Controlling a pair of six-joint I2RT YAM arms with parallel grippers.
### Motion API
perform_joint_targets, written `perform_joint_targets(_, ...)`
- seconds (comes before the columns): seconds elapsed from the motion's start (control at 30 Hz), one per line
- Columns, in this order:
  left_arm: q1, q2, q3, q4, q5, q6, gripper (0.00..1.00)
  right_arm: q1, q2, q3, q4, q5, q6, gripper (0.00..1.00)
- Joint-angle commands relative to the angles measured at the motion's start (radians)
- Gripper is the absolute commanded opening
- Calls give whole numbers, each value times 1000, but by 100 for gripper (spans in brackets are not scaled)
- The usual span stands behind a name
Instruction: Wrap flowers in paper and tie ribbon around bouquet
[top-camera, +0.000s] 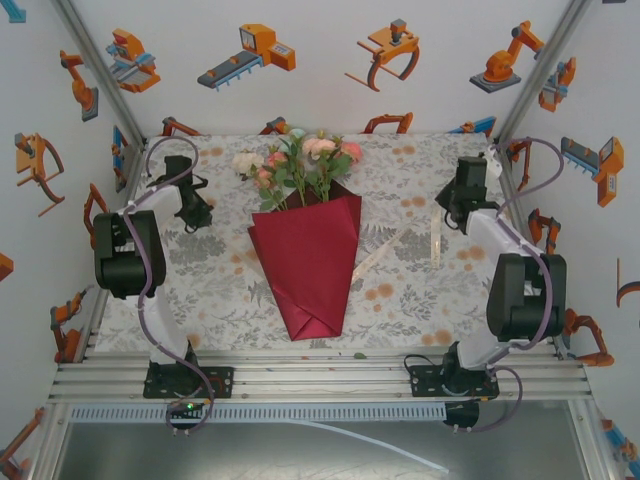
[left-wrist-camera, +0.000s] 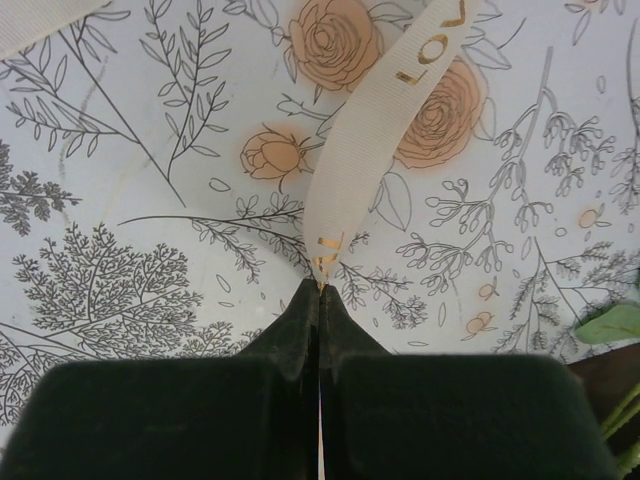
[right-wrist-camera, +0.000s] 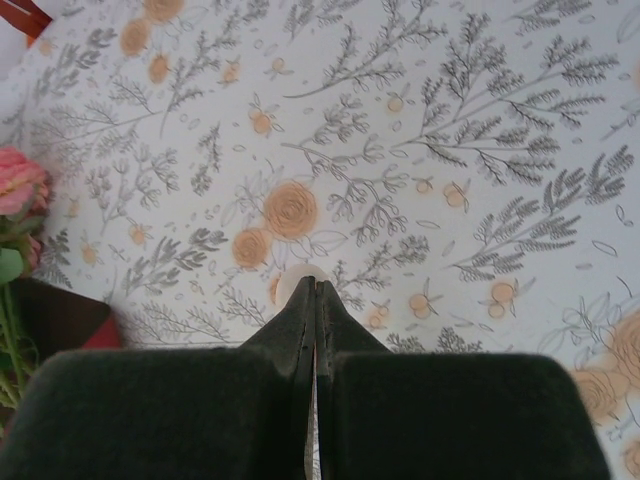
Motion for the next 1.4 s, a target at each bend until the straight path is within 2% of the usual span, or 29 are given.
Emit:
perform_joint_targets(0.0,2,4,21,6,50,7,0,-5,14,40,8,23,-27,0)
perform_joint_targets(0.23,-32,-50,-59,69,172,-4,0,-56,59,149,-46,57,-23,0)
perform_joint_targets(0.5,-115,-213,-224,74,107,-27,2,-93,68,270,-107,89,-48,0)
perform_joint_targets(0.7,-105,-266,-187,29,-21,46,44,-96,66,297,-120,9,-45,0)
perform_joint_targets(0.83,-72,-209,-75,-79,-197,140,48,-96,59,290,-124,-51,-35,0)
perform_joint_targets(0.9,-71,-161,-22,-108,-247,180,50,-96,53,280,-117,-62,-29,0)
perform_joint_targets(1.07,-84,-44,78,-89,-216,248,60,-95,55,277,-111,-96,-24,0)
perform_joint_targets(1.13,-88,9,117,-58,-165,263,63,-97,58,277,-108,-107,-23,0)
perform_joint_targets(1.37,-93,188,317,-85,-110,292,66,-95,47,259,-107,-130,-33,0)
